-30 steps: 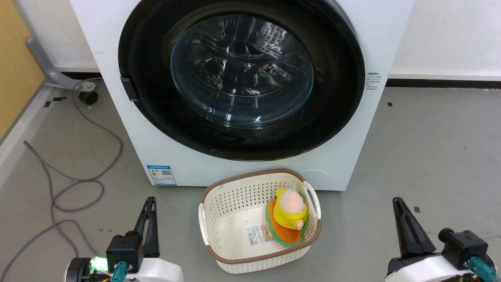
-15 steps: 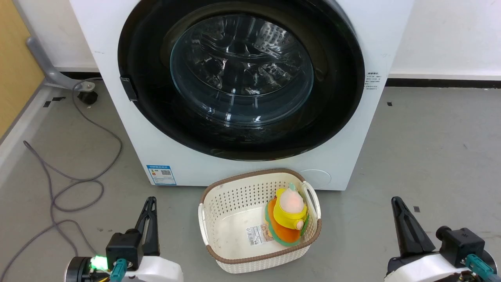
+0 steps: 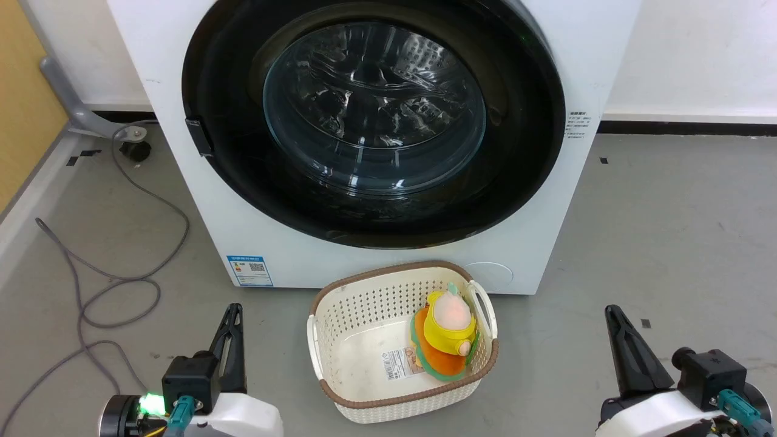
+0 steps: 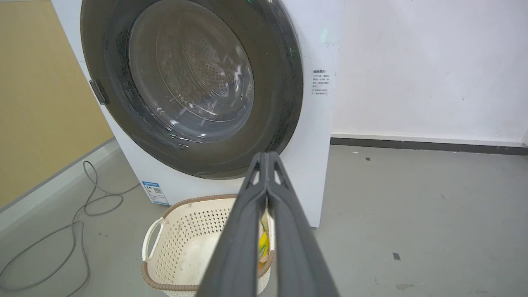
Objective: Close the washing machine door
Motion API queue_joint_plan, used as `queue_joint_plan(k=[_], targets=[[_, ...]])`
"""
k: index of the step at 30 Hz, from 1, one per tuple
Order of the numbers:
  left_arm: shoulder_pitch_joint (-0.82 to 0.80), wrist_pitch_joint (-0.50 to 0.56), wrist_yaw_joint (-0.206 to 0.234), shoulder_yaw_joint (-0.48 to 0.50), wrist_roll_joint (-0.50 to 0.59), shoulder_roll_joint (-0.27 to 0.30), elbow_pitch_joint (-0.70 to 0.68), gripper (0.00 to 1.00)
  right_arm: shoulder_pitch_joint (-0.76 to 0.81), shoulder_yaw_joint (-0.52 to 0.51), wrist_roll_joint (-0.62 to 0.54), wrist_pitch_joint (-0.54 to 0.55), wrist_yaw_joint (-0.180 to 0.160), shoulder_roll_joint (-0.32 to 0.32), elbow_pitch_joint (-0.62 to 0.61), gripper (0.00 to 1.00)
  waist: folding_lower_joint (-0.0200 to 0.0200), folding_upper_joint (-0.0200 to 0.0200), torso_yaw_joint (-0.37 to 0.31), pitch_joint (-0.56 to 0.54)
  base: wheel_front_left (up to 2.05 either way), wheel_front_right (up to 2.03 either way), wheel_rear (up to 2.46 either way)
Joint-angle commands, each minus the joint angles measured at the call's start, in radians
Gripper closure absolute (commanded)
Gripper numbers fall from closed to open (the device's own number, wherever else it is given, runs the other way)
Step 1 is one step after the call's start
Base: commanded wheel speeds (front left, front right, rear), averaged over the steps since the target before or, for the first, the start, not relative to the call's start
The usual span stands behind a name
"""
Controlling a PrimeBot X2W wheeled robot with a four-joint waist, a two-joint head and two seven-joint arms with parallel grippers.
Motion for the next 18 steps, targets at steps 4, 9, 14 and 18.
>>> queue_joint_plan(k=[4,9,14,18], targets=[[-0.01,0.011,-0.008,0.008,0.009,-0.003,-0.006,1.0,-0.012,-0.001,-0.018,0.01,0.0,0.003,-0.01,1.0,0.0,0.0,0.0,0.0,0.0,0.0,0.0],[-0.011,0.021,-0.015,0.013,0.011,-0.006,-0.009,1.0,-0.014,-0.002,-0.027,0.02,0.0,0.003,-0.014,1.0,0.0,0.0,0.0,0.001,0.0,0.0,0.0],[-0.012,0.031,-0.022,0.018,0.012,-0.008,-0.011,1.0,-0.015,-0.002,-0.036,0.03,0.0,0.004,-0.019,1.0,0.0,0.0,-0.001,0.001,0.0,0.0,0.0],[-0.013,0.039,-0.028,0.022,0.013,-0.01,-0.014,1.0,-0.016,-0.002,-0.043,0.038,0.0,0.004,-0.022,1.0,0.0,0.0,-0.001,0.001,0.0,0.0,0.0]])
